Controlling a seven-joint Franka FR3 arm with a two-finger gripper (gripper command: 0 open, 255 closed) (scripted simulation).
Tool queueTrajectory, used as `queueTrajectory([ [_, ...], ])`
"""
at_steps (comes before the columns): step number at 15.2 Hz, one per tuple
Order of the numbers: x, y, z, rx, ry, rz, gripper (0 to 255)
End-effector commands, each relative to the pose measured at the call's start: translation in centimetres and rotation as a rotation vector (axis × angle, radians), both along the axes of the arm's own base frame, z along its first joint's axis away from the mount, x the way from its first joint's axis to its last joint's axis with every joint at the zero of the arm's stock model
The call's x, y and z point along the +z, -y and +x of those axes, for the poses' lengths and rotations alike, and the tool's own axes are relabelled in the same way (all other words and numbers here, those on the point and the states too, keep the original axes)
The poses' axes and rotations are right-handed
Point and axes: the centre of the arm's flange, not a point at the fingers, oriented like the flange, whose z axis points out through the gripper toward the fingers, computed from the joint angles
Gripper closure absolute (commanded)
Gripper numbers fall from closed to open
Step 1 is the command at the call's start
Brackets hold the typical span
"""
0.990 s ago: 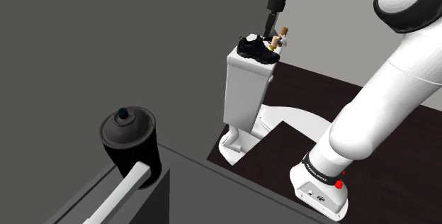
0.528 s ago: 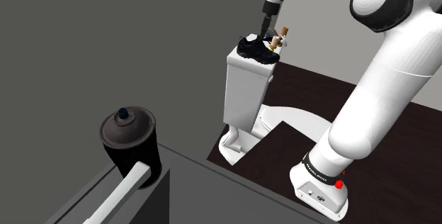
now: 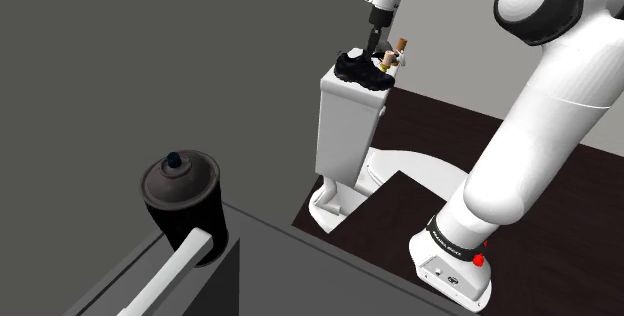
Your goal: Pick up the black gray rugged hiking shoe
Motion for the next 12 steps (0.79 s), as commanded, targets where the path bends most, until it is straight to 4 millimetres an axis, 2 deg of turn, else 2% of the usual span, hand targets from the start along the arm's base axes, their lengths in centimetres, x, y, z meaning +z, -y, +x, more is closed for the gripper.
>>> queueTrajectory([
  [1,-0.1,0.0,0.0,0.0,-0.002,0.001,255],
  [7,-0.1,0.0,0.0,0.0,-0.002,0.001,255],
  [12,2.5,0.0,0.0,0.0,-0.002,0.001,255],
])
